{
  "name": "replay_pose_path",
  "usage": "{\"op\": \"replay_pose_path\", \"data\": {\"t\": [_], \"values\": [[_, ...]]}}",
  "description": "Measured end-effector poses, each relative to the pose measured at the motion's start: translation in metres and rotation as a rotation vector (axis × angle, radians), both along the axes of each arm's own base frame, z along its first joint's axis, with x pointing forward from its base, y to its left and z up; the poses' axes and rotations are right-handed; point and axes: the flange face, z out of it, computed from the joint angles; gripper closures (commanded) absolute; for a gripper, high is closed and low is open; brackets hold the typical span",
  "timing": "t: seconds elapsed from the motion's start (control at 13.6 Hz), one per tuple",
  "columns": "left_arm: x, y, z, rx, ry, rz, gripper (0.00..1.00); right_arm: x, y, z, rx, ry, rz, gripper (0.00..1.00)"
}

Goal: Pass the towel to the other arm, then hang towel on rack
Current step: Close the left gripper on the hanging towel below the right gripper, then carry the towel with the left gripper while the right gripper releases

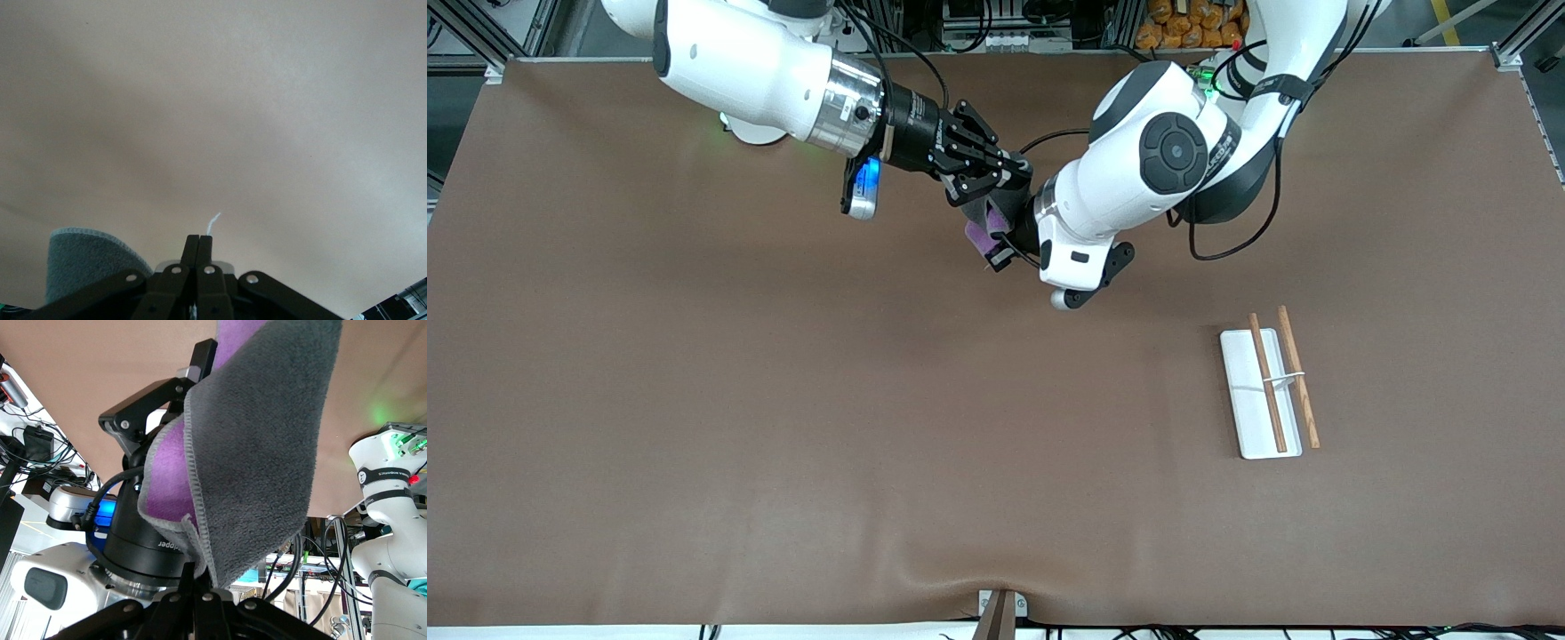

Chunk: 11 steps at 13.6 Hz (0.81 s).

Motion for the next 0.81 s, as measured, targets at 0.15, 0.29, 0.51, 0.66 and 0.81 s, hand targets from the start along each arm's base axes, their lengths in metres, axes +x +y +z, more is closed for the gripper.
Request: {"op": "replay_pose_path", "data": {"t": [0.15,0.29,0.51,0.66,0.81], "values": [[0.004,0.005,0.000,0.001,-0.001,0.010,1.00,0.000,0.000,0.000,0.000,0.000,0.000,1.00],[0.011,0.012,0.000,0.003,-0.002,0.023,1.00,0.000,0.000,0.000,0.000,0.000,0.000,0.95],[0.033,0.041,0.000,-0.001,-0.016,0.052,1.00,0.001,0.000,-0.002,-0.002,0.003,0.000,0.38],[0.051,0.066,0.001,-0.007,-0.033,0.068,1.00,0.002,0.001,-0.005,-0.005,0.006,0.000,0.03],[0.061,0.081,0.004,-0.011,-0.046,0.077,1.00,0.003,0.001,-0.007,-0.008,0.009,-0.001,0.00]]}}
